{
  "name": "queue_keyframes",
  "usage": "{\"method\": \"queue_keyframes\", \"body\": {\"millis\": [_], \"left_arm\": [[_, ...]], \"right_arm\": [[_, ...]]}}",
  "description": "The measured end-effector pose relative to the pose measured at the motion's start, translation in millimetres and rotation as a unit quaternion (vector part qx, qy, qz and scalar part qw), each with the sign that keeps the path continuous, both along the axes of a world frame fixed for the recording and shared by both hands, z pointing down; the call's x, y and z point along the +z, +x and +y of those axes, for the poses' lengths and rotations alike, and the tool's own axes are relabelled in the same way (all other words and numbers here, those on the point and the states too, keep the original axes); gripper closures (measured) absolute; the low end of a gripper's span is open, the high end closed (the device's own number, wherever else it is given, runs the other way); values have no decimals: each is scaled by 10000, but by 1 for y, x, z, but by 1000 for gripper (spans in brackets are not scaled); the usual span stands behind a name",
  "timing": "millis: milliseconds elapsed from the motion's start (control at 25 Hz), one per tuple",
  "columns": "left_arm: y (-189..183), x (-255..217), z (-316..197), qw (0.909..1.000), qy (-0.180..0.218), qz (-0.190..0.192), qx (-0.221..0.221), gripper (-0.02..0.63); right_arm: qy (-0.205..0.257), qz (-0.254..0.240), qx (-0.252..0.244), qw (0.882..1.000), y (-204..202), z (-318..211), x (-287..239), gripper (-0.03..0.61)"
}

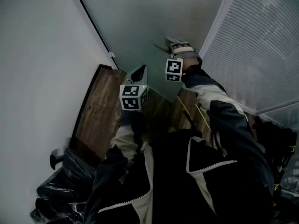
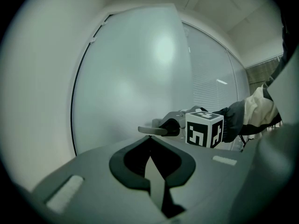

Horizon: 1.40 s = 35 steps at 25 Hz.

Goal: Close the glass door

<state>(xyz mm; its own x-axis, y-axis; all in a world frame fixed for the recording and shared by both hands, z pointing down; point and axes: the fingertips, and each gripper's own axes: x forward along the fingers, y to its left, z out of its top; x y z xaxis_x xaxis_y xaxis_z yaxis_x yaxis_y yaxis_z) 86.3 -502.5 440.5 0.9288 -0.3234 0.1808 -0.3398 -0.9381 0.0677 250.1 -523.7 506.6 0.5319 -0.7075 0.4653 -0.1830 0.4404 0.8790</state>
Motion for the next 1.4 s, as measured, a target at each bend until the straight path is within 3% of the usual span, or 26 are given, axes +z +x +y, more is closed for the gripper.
{"method": "queue_keyframes", "body": {"millis": [360, 840, 1160, 1400], "left_arm": [[43, 2, -4, 9998, 144, -105, -104, 615], [66, 1, -18, 9986, 210, -225, -425, 615], [61, 9, -30, 9962, 252, -433, -710, 615], [60, 9, -32, 9957, 282, -471, -746, 615]], "right_arm": [[-176, 291, 51, 9994, 77, -15, 3, 446], [-449, 935, 81, 9946, 168, -42, 5, 454], [-436, 990, 137, 9940, 201, -58, 4, 454], [-332, 936, 165, 9949, 203, -62, 2, 457]]}}
